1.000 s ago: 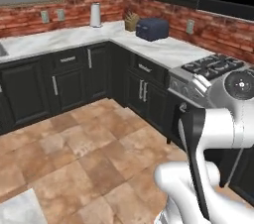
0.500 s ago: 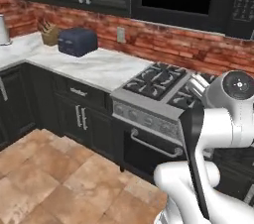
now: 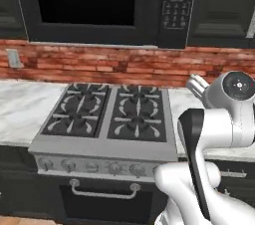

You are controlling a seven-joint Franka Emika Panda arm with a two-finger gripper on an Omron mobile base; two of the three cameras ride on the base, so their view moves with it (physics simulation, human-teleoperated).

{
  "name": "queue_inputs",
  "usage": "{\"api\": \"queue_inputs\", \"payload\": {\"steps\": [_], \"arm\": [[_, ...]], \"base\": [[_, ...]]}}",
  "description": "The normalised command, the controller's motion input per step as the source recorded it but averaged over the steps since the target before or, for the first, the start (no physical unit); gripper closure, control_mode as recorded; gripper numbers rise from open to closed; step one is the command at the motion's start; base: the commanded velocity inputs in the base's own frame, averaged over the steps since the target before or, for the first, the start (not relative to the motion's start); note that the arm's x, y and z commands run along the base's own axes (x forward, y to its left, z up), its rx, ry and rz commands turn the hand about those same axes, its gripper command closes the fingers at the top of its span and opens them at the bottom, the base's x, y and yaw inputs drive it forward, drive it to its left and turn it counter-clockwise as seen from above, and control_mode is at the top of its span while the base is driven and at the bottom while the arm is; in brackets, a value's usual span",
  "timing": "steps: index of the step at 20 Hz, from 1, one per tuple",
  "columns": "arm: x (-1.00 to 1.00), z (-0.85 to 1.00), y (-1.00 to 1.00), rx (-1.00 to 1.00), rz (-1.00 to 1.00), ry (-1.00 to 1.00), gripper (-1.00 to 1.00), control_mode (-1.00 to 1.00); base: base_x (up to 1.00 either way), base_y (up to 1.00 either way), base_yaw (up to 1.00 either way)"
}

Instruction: Take the bottled waters from the counter and place them in the freezer to freeze. Close the freezer door after placing the bottles.

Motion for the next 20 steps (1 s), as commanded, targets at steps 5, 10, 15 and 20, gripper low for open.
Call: {"api": "queue_inputs", "payload": {"steps": [5,10,15,20], "arm": [[0.00,0.00,0.00,0.00,0.00,0.00,-1.00,1.00],[0.00,0.00,0.00,0.00,0.00,0.00,-1.00,1.00],[0.00,0.00,0.00,0.00,0.00,0.00,-1.00,1.00],[0.00,0.00,0.00,0.00,0.00,0.00,-1.00,1.00]], "base": [[0.19,-0.08,-0.77],[-0.04,-0.13,-0.49],[0.31,-0.05,-0.19],[0.65,0.00,-0.11]]}}
